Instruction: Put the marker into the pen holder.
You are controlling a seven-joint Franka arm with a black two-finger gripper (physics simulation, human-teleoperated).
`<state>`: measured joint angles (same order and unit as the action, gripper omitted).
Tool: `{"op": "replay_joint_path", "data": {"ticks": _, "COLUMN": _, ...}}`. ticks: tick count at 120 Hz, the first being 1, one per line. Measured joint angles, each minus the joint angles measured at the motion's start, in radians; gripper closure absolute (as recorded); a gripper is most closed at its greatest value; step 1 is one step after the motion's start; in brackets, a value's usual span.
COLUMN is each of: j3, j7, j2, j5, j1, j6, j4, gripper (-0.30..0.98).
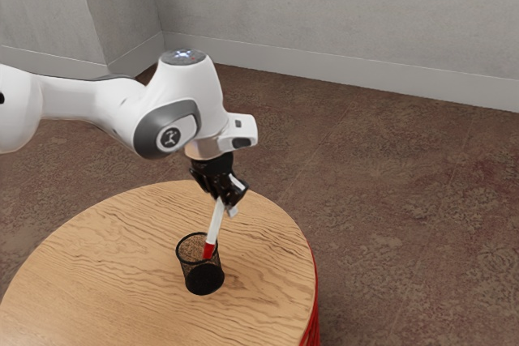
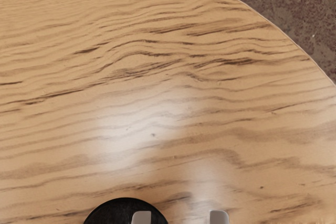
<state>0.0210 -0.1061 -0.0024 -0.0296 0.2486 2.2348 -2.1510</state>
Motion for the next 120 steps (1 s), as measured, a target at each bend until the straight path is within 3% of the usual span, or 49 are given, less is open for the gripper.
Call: {"op": "replay_joint_path", "data": {"ticks": 120, "j3": -0.069, "j7": 0.025, "j2": -0.001, "j5": -0.002, "j1": 0.104, "j6": -0.002, "j4": 0.000, "gripper": 0.74}}
